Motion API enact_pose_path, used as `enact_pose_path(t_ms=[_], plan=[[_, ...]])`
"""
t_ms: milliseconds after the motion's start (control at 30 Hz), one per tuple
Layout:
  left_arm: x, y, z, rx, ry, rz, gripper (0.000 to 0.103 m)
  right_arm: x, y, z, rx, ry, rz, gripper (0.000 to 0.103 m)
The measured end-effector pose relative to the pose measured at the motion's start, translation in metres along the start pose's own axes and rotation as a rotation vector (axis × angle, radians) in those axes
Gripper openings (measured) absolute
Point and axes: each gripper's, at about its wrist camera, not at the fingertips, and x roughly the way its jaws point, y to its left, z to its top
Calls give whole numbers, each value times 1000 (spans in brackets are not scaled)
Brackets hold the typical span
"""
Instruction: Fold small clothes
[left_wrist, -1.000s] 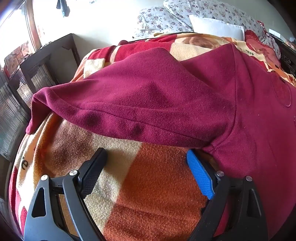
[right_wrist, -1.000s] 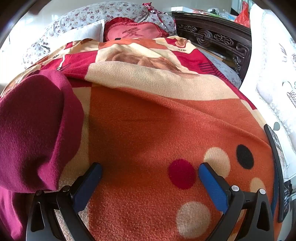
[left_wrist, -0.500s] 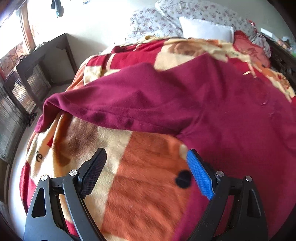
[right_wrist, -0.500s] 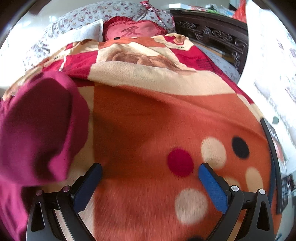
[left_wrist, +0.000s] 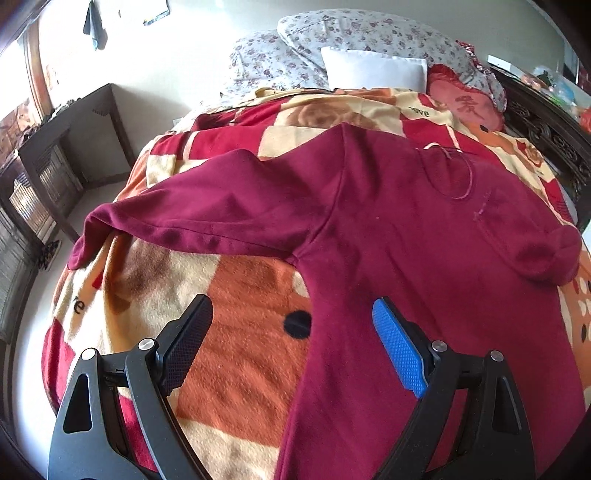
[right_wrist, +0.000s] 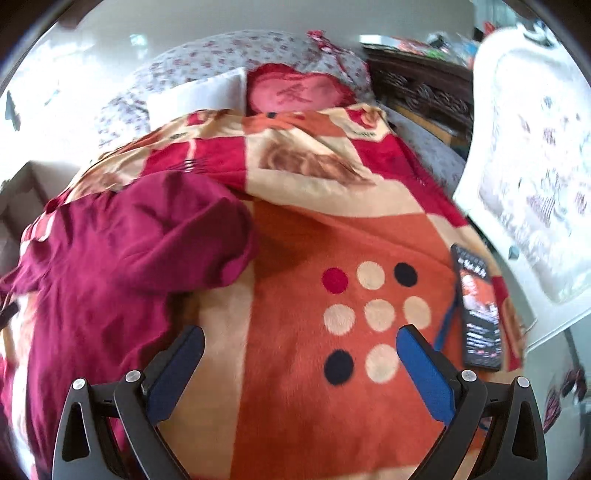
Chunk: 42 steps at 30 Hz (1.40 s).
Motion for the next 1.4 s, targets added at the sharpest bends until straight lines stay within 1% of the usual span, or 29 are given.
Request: enact_pose_path(t_ms=[167, 233, 333, 400, 467, 600, 733, 833, 933, 1067, 1400], plan=[[-9, -9, -5, 15, 0, -10, 89, -54, 15, 2, -72, 3, 103, 103], [-12, -11, -5, 19, -2, -11, 89, -75, 29, 5, -99, -4, 156, 103], [-15, -14, -5, 11, 2, -13, 89, -96, 53, 8, -137, -23, 241, 103], [-17, -15, -6, 2, 3, -17, 89, -102, 73, 7, -182, -51, 257, 103], [-18, -16, -6, -7, 2, -21, 89, -98, 89, 6, -206, -66, 263, 103], [-20, -21, -5, -17, 5, -26, 89, -69, 124, -1, -222, -48, 291, 103], [-20, -29, -5, 4, 8, -36, 89, -32, 157, -7, -235, -30, 277, 103], [-19, -34, -5, 13, 9, -53, 89, -12, 172, -8, -231, -17, 275, 103], [-12, -38, -7, 12, 27, -66, 89, 4, 184, -7, -224, -10, 282, 103], [-1, -44, -8, 6, 64, -89, 89, 18, 195, -7, -246, -5, 263, 103], [13, -53, -4, 26, 76, -75, 89, 42, 204, 1, -246, 2, 258, 103]])
